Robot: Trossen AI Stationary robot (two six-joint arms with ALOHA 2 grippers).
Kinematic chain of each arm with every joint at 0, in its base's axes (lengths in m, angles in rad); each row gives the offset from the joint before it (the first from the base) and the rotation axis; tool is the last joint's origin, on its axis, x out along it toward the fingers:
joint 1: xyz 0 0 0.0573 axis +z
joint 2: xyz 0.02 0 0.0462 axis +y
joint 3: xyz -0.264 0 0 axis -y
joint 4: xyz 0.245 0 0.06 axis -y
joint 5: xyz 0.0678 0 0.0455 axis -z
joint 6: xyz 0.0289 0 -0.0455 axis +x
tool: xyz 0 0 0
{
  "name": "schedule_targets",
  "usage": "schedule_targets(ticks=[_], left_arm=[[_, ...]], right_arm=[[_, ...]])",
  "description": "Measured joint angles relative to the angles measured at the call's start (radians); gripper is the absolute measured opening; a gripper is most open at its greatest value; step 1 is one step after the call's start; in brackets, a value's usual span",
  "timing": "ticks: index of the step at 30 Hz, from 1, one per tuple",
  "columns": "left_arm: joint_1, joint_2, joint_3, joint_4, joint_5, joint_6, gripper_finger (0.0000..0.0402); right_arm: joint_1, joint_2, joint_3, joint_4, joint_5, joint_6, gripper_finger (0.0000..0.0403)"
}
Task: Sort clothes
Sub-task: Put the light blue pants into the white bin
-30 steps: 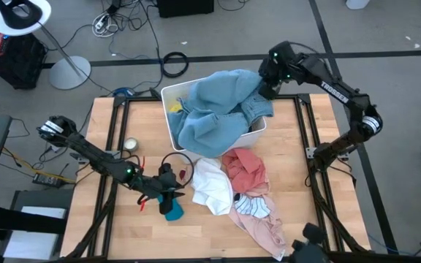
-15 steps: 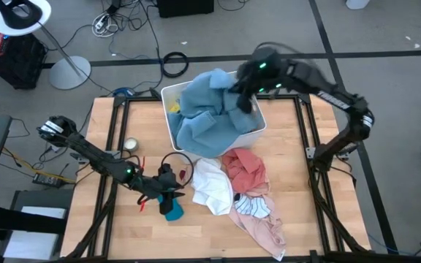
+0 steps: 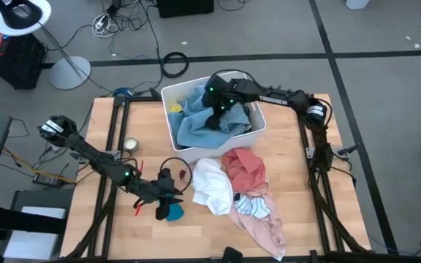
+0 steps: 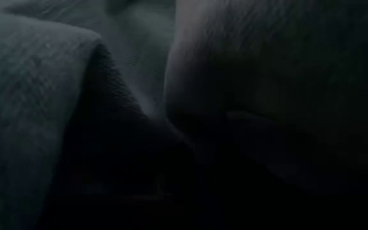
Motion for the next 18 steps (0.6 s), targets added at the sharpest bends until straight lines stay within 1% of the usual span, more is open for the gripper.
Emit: schedule_targets(ticks=[3, 6, 9, 11, 13, 18], left_arm=[[-0.008, 0.000, 0.000, 0.000, -0.010, 0.000, 0.0136], [-0.010, 0.000, 0.000, -0.001, -0.017, 0.000, 0.0136], [-0.010, 0.000, 0.000, -0.001, -0.019, 0.001, 0.0136], [-0.010, 0.000, 0.000, -0.001, -0.021, 0.002, 0.0136], [-0.010, 0.000, 0.000, -0.001, -0.022, 0.002, 0.0136], [-0.010, 0.000, 0.000, 0.000, -0.023, 0.001, 0.0136]], right_arm=[[-0.021, 0.030, 0.001, -0.006, -0.042, 0.057, 0.0102], [-0.038, 0.029, -0.001, -0.010, -0.100, 0.082, 0.0140], [-0.048, -0.019, -0.008, -0.022, -0.125, 0.082, 0.0167], [-0.054, -0.065, -0.013, -0.043, -0.122, 0.084, 0.0176], [-0.059, -0.128, -0.016, -0.073, -0.088, 0.084, 0.0179], [-0.060, -0.290, -0.015, -0.112, 0.092, 0.070, 0.0177]])
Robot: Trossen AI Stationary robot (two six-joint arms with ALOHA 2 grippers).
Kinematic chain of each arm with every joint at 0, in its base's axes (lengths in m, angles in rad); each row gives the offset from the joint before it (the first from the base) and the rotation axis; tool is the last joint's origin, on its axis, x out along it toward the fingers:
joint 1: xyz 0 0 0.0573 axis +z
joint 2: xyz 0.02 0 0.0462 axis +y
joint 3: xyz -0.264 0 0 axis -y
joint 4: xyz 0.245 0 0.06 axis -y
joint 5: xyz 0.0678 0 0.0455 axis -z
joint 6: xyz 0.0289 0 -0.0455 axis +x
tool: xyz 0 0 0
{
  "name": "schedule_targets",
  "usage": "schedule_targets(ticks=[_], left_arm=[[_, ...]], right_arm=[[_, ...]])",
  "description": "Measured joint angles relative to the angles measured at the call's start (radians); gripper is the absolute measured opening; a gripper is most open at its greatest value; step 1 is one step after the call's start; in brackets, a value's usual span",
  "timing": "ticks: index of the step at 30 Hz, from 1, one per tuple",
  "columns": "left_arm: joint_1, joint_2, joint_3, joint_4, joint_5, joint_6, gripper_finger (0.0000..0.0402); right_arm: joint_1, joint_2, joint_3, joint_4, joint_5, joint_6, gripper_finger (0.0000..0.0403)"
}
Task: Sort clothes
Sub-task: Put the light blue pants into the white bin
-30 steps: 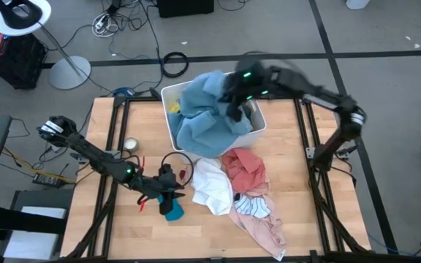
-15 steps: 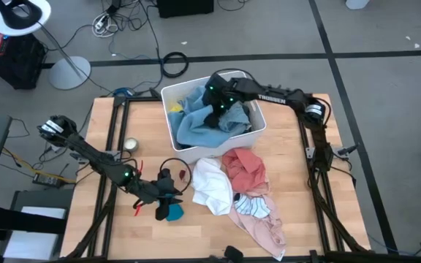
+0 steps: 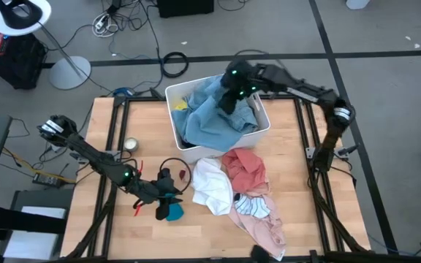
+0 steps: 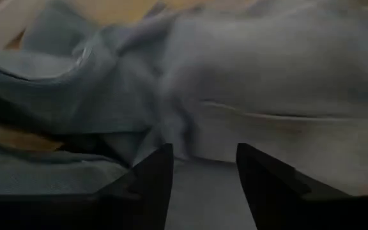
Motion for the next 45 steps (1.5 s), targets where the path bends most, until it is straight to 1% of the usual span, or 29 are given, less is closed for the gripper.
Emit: schedule_targets(ticks=[3, 4, 6, 7, 9, 11, 12, 15, 18, 20, 23, 27, 29, 33, 35, 38, 41, 43, 45], left_arm=[[0.000, 0.000, 0.000, 0.000, -0.013, 0.000, 0.0136], [0.000, 0.000, 0.000, 0.000, -0.014, -0.001, 0.0136], [0.000, 0.000, 0.000, 0.000, -0.014, -0.001, 0.0136], [0.000, 0.000, 0.000, 0.001, -0.014, -0.001, 0.0136], [0.000, 0.000, 0.000, 0.001, -0.014, -0.004, 0.0136], [0.000, 0.000, 0.000, 0.001, -0.015, -0.004, 0.0136], [0.000, 0.000, 0.000, 0.001, -0.015, -0.003, 0.0136], [0.000, 0.000, 0.000, 0.001, -0.016, -0.003, 0.0136], [0.000, 0.000, 0.000, 0.006, -0.016, -0.004, 0.0136], [0.000, 0.000, 0.000, 0.018, -0.016, -0.004, 0.0136], [0.000, -0.001, 0.000, 0.021, -0.016, -0.004, 0.0136], [0.000, -0.001, 0.000, 0.024, -0.016, -0.005, 0.0136], [0.000, -0.001, 0.000, 0.024, -0.016, -0.005, 0.0136], [0.000, -0.001, 0.000, 0.023, -0.015, -0.005, 0.0136], [0.000, -0.001, 0.000, 0.023, -0.015, -0.005, 0.0136], [0.000, -0.001, 0.000, 0.022, -0.015, -0.004, 0.0136], [0.000, -0.001, 0.000, 0.015, -0.015, -0.004, 0.0136], [0.000, -0.001, 0.000, 0.015, -0.015, -0.004, 0.0136], [0.000, -0.001, 0.000, 0.014, -0.015, -0.004, 0.0136]], right_arm=[[0.000, -0.076, 0.000, -0.024, 0.102, 0.036, 0.0176], [-0.001, -0.101, 0.001, -0.033, 0.124, 0.055, 0.0176], [-0.003, -0.147, 0.002, -0.055, 0.132, 0.085, 0.0175], [-0.003, -0.166, 0.002, -0.061, 0.117, 0.098, 0.0175], [0.009, -0.200, 0.003, -0.065, 0.030, 0.129, 0.0174], [0.039, -0.219, 0.004, -0.059, -0.065, 0.144, 0.0173], [0.062, -0.222, 0.005, -0.058, -0.094, 0.144, 0.0172], [0.136, -0.215, 0.005, -0.056, -0.114, 0.138, 0.0158], [0.209, -0.187, 0.005, 0.014, -0.126, 0.129, 0.0129], [0.252, -0.159, 0.005, 0.099, -0.126, 0.114, 0.0110], [0.283, -0.108, 0.005, 0.227, -0.136, 0.129, 0.0085], [0.250, -0.004, 0.006, 0.271, -0.148, 0.145, 0.0057], [0.218, 0.049, 0.005, 0.282, -0.121, 0.142, 0.0045], [0.145, 0.164, 0.005, 0.357, -0.033, 0.161, 0.0026], [0.115, 0.228, 0.005, 0.384, -0.031, 0.184, 0.0019], [0.086, 0.303, 0.012, 0.398, -0.088, 0.214, 0.0012], [0.070, 0.355, 0.014, 0.401, -0.188, 0.217, 0.0008], [0.065, 0.361, 0.013, 0.402, -0.233, 0.220, 0.0008], [0.063, 0.347, 0.011, 0.406, -0.242, 0.219, 0.0009]])
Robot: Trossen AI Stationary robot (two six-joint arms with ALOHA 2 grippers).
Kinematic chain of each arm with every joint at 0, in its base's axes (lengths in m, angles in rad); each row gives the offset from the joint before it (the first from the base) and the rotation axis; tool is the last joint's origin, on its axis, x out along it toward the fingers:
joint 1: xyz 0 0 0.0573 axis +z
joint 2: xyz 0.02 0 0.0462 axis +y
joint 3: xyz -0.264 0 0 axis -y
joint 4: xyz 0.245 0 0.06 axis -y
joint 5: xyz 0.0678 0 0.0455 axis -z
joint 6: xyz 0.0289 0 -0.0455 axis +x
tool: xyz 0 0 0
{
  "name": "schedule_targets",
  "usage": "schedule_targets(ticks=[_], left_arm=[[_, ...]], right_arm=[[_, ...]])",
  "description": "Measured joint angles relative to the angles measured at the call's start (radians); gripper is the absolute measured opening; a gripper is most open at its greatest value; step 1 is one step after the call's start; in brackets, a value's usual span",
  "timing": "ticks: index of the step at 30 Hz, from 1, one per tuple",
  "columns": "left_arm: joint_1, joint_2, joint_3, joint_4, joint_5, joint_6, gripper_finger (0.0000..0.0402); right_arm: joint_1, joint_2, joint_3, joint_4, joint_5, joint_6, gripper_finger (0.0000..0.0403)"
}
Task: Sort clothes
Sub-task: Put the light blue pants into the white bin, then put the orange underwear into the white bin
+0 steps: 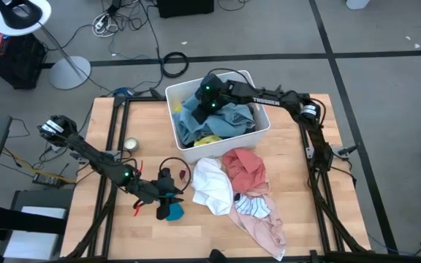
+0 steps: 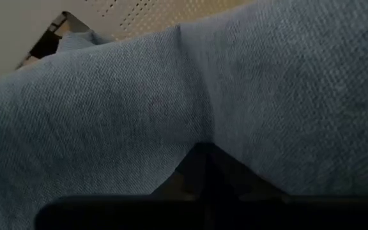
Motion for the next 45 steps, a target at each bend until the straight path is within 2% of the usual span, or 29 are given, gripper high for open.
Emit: schedule_targets(ticks=[4, 9, 15, 18, 24, 26, 31, 35, 38, 45], left_arm=[[0.000, 0.000, 0.000, -0.002, 0.000, 0.001, 0.0136], [0.000, 0.000, 0.000, -0.004, 0.000, 0.002, 0.0136], [0.000, 0.000, 0.000, 0.000, 0.000, 0.002, 0.0136], [0.000, 0.000, 0.000, 0.002, 0.000, 0.002, 0.0136], [0.000, 0.000, 0.000, 0.001, 0.000, 0.000, 0.0136], [0.000, 0.000, 0.000, 0.001, 0.000, 0.000, 0.0136], [0.000, 0.001, 0.000, 0.001, 0.000, 0.000, 0.0136], [0.000, 0.001, 0.000, 0.001, 0.000, 0.000, 0.0136], [0.000, 0.001, 0.000, 0.001, 0.000, 0.000, 0.0136], [0.000, 0.001, 0.000, 0.001, 0.000, 0.001, 0.0136]], right_arm=[[0.002, -0.070, -0.010, -0.005, 0.005, -0.004, 0.0017], [0.003, -0.219, -0.009, -0.045, 0.008, -0.041, 0.0034], [0.010, -0.389, -0.008, -0.168, 0.096, -0.131, 0.0085], [0.012, -0.466, -0.008, -0.269, 0.147, -0.136, 0.0119], [0.062, -0.612, -0.007, -0.547, 0.172, -0.076, 0.0168], [0.115, -0.653, -0.007, -0.636, 0.237, -0.040, 0.0174], [0.340, -0.740, -0.007, -0.806, 0.511, 0.103, 0.0174], [0.554, -0.762, -0.015, -0.906, 0.705, 0.295, 0.0172], [0.696, -0.777, -0.083, -0.950, 0.835, 0.441, 0.0172], [0.895, -0.803, -0.385, -0.911, 0.925, 0.769, 0.0170]])
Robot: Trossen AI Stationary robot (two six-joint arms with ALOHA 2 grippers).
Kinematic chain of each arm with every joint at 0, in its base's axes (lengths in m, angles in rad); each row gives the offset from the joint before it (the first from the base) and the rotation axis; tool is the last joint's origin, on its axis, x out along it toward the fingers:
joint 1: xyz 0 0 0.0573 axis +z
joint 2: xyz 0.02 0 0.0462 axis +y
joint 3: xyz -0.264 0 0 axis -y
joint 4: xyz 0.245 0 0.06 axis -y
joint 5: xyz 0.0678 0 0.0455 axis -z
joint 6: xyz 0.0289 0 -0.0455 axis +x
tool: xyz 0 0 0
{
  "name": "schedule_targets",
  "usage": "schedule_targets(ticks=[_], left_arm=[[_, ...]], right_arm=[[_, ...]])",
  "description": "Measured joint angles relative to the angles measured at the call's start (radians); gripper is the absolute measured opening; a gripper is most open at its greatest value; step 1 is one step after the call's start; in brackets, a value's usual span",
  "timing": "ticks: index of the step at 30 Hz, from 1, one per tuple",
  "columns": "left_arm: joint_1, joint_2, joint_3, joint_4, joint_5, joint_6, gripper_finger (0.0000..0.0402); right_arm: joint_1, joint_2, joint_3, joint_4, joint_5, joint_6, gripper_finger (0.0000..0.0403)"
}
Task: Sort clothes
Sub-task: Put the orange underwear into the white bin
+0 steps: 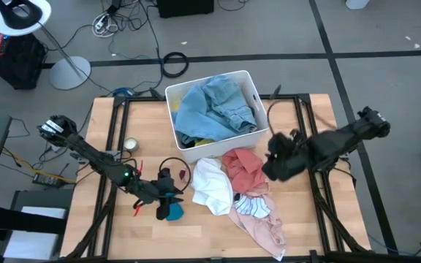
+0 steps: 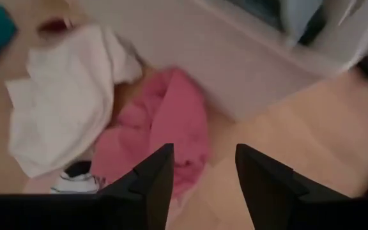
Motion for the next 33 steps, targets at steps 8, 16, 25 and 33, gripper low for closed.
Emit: schedule_targets(ticks=[8, 16, 25, 33], left_arm=[[0.000, 0.000, 0.000, 0.012, 0.000, 0.028, 0.0136], [0.000, 0.000, 0.000, 0.073, 0.000, 0.130, 0.0136], [0.000, 0.000, 0.000, 0.067, 0.000, 0.129, 0.0136], [0.000, 0.000, 0.000, 0.053, 0.000, 0.126, 0.0136]], right_arm=[[0.051, 0.009, -0.326, 0.344, -0.012, 0.034, 0.0170], [-0.029, 0.008, -0.550, 0.675, -0.022, -0.108, 0.0170], [-0.175, 0.008, -0.655, 0.849, -0.086, -0.222, 0.0161], [-0.214, 0.050, -0.691, 0.875, -0.193, -0.263, 0.0026]])
